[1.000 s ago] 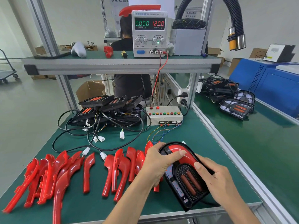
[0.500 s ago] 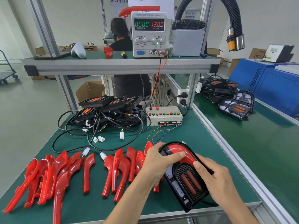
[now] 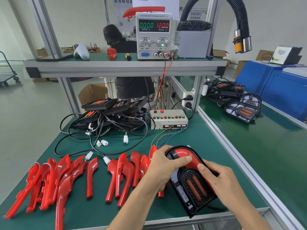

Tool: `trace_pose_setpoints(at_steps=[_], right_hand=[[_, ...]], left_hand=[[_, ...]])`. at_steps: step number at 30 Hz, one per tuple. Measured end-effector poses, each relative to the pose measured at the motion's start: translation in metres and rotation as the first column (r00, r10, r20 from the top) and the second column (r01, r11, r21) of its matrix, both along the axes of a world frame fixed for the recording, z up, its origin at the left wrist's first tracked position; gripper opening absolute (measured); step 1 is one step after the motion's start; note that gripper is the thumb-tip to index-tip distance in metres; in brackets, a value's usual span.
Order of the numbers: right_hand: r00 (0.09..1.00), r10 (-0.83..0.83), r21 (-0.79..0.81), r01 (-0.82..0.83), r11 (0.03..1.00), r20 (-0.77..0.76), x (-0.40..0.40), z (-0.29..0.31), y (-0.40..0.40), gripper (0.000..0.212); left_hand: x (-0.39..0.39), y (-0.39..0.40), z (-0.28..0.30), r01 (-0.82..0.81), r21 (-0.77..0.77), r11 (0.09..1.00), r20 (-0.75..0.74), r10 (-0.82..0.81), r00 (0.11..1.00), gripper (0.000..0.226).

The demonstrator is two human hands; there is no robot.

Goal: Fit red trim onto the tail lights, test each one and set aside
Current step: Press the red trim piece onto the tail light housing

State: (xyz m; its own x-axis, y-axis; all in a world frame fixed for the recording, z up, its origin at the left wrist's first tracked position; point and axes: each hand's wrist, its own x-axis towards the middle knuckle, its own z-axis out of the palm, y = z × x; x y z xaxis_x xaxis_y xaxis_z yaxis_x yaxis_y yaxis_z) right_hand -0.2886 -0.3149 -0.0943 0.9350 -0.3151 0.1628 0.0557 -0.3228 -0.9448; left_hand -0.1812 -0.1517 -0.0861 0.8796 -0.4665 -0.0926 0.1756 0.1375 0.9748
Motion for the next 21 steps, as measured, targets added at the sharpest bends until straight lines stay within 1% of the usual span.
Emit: trace_pose_setpoints(at_steps=[3,6,8,11,13,15,18,21], right_hand=[[1.000,-0.011,0.020,0.011,1.000,0.010,0.0019,0.0027,0.0014,0.025],[1.000,-0.006,-0.013,0.006,1.000,0.014,0.0022,0.0022,0.0034,0.021],[1.000,-0.012,-0.023,0.012,1.000,0.008,0.0024,0.0020,0.0040,0.020],[1.000,0.016,-0.049,-0.017,0.999,-0.021,0.0000,0.0020,0.0011,0.022],[0.998,0.044,-0.040,-0.045,0.998,-0.035,-0.0013,0.0035,0.0000,0.023],[0.999,0.032,-0.042,-0.033,0.999,-0.021,-0.0015,0.0035,-0.0011,0.023],[1.000,0.016,-0.090,-0.017,0.996,-0.005,-0.0006,0.0015,-0.0016,0.026],[1.000,0.005,-0.093,-0.005,0.996,-0.007,0.0000,-0.0002,-0.0024,0.025]], left_hand=[[-0.0005,-0.0012,0.0014,-0.018,-0.014,1.000,-0.051,0.018,0.999,0.055],[-0.0006,-0.0013,0.0005,-0.026,-0.006,1.000,-0.079,0.026,0.997,0.044],[-0.0007,-0.0020,0.0007,-0.027,0.006,1.000,-0.095,0.027,0.995,0.042],[0.0007,-0.0014,0.0020,-0.020,0.022,1.000,-0.128,0.022,0.991,0.043],[0.0020,0.0005,0.0037,-0.003,0.008,1.000,-0.150,0.004,0.989,0.041],[0.0026,0.0013,0.0049,0.001,-0.017,1.000,-0.175,-0.004,0.985,0.037],[0.0009,0.0009,0.0071,-0.008,-0.049,0.999,-0.208,-0.002,0.978,0.035],[0.0002,-0.0016,0.0079,-0.034,-0.041,0.999,-0.213,0.025,0.977,0.033]])
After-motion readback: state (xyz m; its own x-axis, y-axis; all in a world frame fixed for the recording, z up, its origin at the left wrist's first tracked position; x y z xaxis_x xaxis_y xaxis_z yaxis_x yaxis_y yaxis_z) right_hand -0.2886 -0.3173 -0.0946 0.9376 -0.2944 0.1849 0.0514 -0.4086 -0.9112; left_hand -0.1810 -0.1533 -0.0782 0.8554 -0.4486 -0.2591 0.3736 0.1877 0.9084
